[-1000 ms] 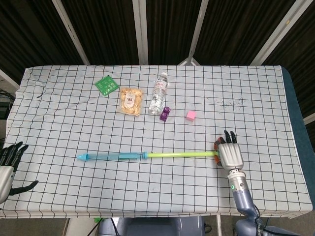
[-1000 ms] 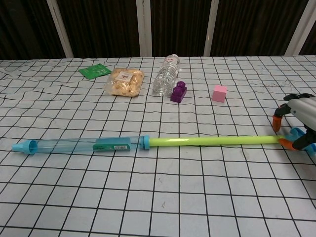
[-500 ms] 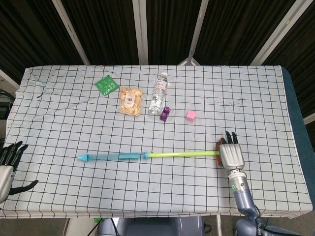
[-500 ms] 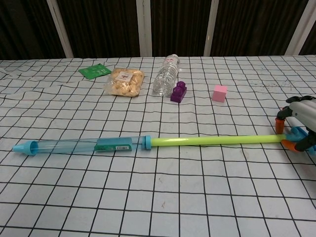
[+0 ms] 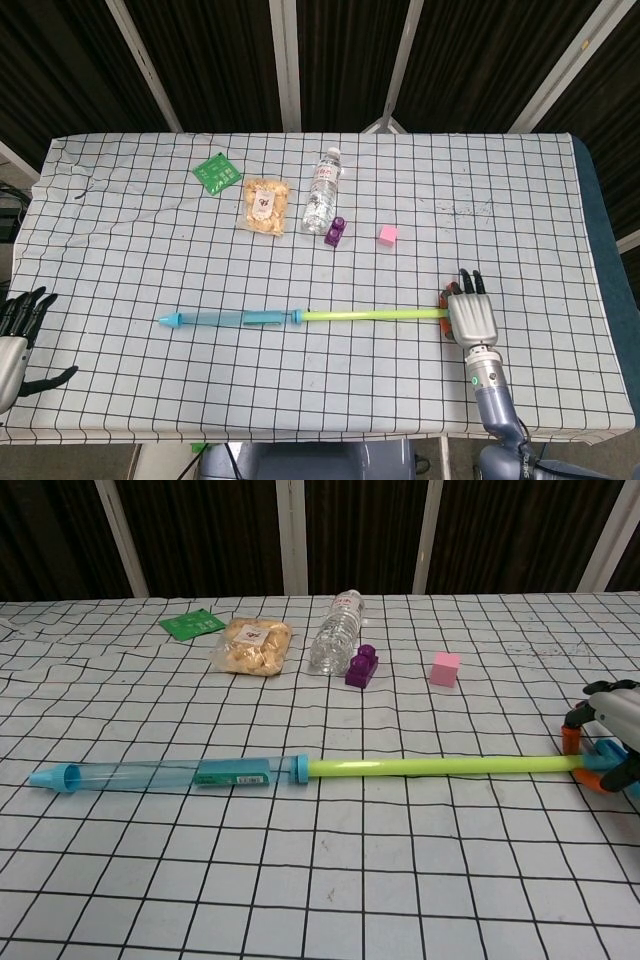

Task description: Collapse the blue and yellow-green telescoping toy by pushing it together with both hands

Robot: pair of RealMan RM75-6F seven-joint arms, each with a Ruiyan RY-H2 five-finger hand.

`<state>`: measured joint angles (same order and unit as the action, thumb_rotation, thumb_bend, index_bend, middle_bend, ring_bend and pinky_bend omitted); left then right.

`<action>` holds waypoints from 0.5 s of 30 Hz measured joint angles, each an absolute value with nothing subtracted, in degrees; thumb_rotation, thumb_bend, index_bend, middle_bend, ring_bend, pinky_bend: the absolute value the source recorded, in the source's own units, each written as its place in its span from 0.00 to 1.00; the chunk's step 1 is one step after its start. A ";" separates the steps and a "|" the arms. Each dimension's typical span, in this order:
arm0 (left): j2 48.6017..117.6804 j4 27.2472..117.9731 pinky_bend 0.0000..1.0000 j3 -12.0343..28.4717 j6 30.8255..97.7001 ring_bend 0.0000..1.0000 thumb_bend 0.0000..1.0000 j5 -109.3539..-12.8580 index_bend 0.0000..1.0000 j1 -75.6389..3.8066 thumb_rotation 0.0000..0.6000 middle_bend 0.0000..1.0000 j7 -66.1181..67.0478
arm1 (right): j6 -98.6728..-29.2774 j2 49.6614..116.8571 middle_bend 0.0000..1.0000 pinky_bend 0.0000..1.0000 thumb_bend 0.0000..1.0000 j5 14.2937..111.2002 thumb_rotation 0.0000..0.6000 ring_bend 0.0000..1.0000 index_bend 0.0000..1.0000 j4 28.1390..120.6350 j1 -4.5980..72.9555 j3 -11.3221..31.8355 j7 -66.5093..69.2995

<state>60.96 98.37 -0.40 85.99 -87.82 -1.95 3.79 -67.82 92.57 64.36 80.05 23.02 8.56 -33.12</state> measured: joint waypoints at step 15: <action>61.46 98.80 0.00 -0.75 86.79 0.00 0.13 -90.30 0.00 -2.16 1.00 0.00 4.36 | -71.02 88.85 0.45 0.00 0.46 68.44 1.00 0.11 0.77 85.74 21.66 7.16 -30.75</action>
<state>61.46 98.80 -0.75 86.79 -90.30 -2.16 4.36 -71.02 88.85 68.44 85.74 21.66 7.16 -30.75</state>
